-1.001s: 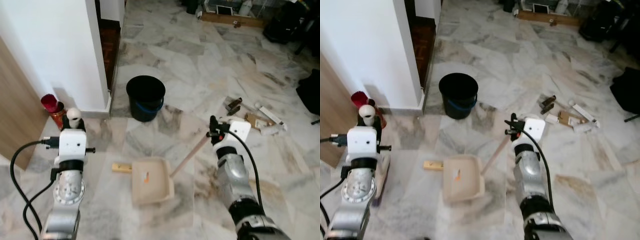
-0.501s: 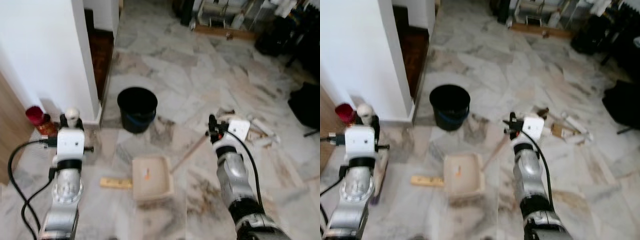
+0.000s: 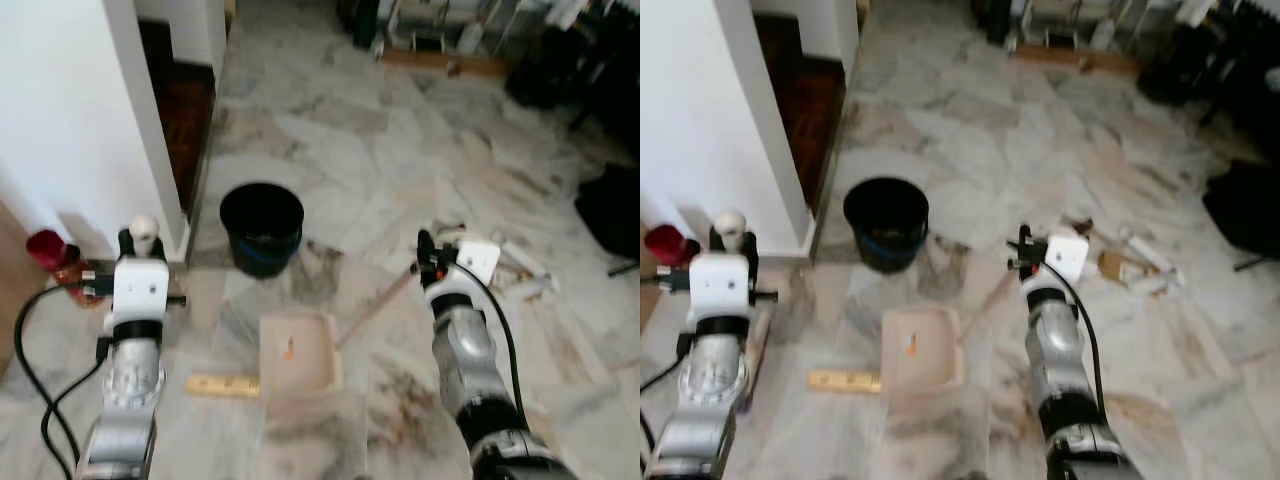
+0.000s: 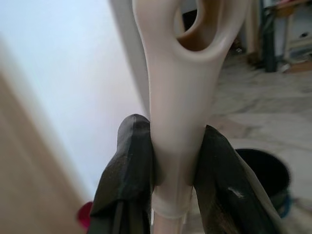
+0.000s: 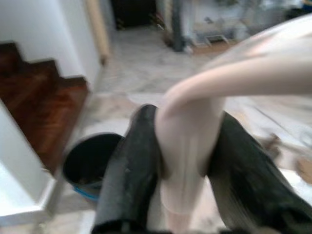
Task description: Sweep floor
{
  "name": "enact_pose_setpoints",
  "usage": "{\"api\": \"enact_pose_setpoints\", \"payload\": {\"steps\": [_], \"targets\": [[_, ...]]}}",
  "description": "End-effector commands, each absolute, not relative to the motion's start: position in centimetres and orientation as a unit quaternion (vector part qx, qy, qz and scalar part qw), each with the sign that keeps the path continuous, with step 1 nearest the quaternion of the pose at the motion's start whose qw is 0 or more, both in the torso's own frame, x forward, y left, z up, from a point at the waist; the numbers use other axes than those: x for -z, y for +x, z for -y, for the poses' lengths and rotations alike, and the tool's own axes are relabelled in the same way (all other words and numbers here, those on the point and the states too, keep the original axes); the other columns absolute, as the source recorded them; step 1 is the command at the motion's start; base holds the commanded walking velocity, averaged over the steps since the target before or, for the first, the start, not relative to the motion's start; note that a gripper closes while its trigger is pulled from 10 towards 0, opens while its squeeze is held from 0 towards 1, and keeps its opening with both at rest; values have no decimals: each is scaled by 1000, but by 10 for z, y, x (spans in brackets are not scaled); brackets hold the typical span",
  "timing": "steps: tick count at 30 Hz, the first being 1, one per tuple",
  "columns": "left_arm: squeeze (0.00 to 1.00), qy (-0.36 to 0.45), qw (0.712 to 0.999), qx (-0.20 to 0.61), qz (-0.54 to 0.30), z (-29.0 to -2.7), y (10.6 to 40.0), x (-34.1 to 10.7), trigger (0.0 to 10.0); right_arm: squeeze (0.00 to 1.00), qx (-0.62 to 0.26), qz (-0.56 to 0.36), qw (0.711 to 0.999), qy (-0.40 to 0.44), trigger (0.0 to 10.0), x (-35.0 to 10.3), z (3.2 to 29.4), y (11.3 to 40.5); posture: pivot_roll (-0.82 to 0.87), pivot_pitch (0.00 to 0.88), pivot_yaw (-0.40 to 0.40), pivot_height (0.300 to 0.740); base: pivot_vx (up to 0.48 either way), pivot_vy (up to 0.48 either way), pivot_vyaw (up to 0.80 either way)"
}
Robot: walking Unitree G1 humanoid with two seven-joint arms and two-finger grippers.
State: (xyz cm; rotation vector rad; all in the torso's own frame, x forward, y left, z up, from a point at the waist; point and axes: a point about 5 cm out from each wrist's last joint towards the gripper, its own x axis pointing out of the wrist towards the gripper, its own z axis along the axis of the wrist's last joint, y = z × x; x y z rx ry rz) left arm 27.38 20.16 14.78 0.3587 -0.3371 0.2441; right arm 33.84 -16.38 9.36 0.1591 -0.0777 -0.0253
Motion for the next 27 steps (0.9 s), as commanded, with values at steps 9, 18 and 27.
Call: {"api": "enact_pose_setpoints", "payload": {"steps": [9,18,27], "targets": [[0,181,958,-120,190,-201,273,-156,10000,0,24,71,995,70,10000,-108,173,342,148,130,-129,740,0,0,0],[0,180,957,-121,191,-202,273,-157,10000,0,24,71,995,69,10000,-109,173,342,149,138,-130,740,0,0,0],[0,181,957,-122,190,-202,273,-157,10000,0,23,71,995,69,10000,-109,173,342,147,139,-130,740,0,0,0]]}}
